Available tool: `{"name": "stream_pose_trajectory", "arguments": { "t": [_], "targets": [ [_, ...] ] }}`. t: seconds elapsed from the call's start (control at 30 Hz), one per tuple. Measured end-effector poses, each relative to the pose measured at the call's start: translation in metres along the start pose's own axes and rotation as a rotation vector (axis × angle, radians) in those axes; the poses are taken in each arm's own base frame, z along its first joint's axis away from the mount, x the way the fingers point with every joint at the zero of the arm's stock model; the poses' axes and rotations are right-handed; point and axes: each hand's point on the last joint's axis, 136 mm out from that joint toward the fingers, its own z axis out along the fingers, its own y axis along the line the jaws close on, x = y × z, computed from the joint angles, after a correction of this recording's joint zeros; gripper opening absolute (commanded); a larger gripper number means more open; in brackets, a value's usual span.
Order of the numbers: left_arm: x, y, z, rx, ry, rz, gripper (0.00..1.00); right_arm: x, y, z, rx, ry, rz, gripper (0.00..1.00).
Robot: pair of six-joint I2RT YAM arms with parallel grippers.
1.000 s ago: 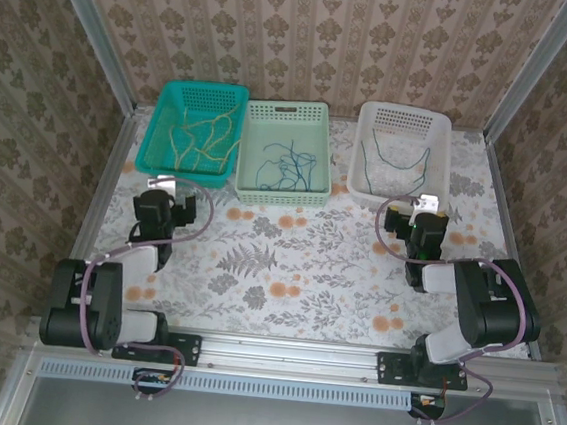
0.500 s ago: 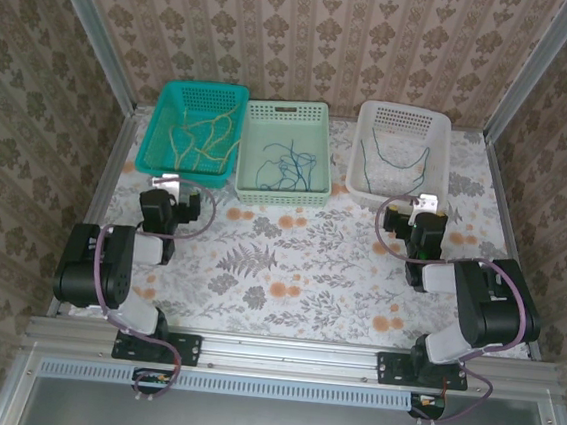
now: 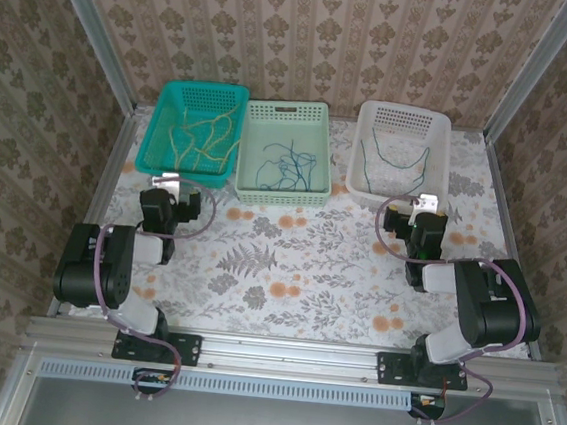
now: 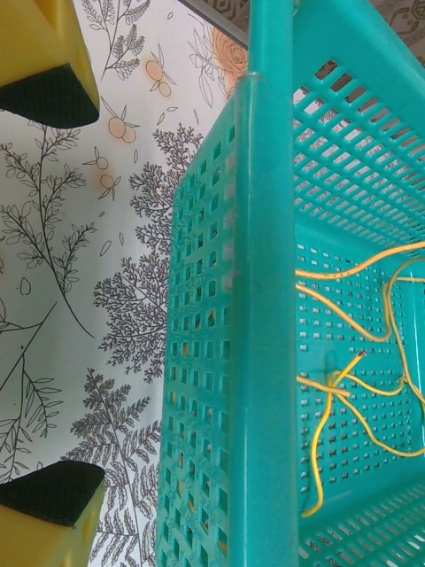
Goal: Untangle the cables
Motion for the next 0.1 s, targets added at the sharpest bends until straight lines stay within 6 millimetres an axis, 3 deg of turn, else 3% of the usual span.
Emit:
{"name": "stream_pose_trajectory", "arguments": {
  "t": [0.1],
  "targets": [
    [0.0000, 0.0000, 0.0000, 0.000, 0.000, 0.000, 1.00, 0.0000, 0.0000, 0.0000, 0.000, 0.000, 0.000, 1.00]
  ]
}}
